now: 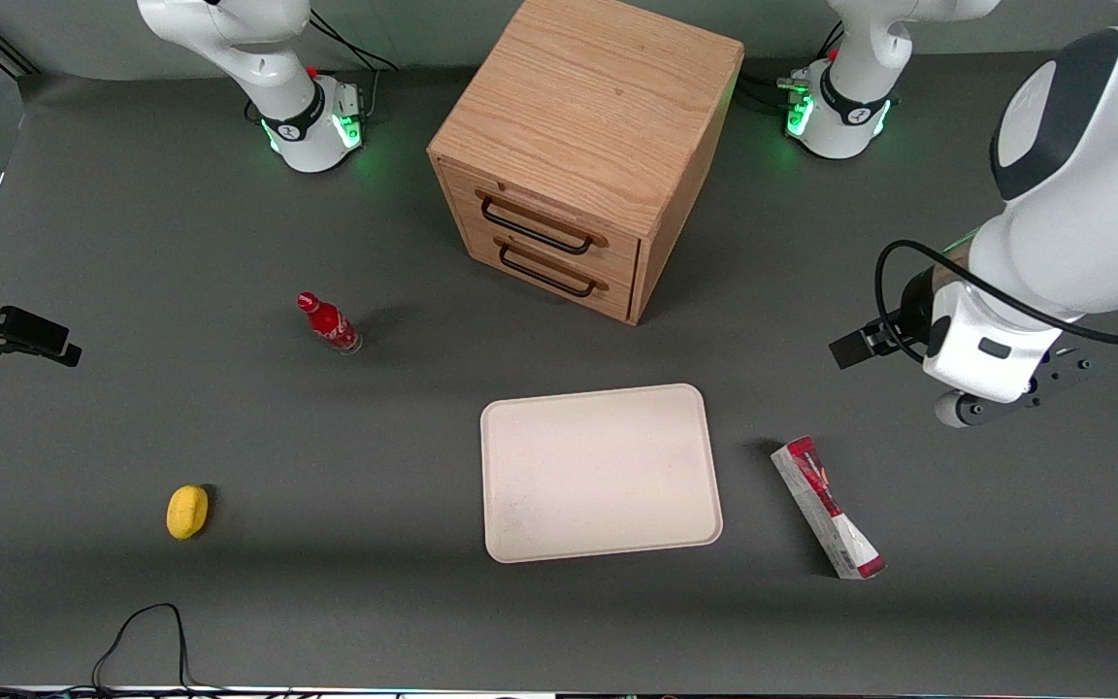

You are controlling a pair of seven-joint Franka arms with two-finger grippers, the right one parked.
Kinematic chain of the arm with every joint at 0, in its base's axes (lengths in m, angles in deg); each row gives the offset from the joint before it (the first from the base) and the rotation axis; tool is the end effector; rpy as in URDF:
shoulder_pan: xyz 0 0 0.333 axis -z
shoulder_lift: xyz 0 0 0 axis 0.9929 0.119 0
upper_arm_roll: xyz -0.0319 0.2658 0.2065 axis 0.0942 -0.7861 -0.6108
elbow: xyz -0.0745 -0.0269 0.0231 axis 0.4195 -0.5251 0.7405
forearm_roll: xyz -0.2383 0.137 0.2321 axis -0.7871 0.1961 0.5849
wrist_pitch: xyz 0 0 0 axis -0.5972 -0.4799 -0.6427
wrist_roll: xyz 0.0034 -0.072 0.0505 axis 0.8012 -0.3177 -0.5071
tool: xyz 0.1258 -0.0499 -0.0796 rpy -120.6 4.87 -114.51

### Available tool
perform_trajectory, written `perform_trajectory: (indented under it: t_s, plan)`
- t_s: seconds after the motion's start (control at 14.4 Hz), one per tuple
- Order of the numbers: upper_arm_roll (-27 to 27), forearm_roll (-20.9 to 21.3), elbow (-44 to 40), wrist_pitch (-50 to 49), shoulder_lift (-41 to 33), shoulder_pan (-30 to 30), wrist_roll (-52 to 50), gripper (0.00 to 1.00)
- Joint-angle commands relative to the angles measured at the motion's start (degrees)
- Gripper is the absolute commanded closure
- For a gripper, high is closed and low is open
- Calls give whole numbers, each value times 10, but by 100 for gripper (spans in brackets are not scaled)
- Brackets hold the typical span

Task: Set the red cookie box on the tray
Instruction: 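Move the open left gripper down over the red cookie box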

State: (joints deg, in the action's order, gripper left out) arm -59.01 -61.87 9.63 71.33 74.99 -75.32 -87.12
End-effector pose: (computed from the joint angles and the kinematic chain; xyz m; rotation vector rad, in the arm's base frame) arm 0.5945 -0.1703 0.5542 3.0672 0.5994 -0.2082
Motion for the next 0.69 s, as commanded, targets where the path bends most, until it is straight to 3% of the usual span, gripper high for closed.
perform_trajectory:
  t_s: [0.0, 0.21, 0.62]
  plan:
    - [-1, 5, -18, -17, 11, -3, -4, 0]
    - [-4, 19, -8, 14, 38, -5, -2, 0]
    - [-7, 33, 30, 186, 137, -25, -6, 0]
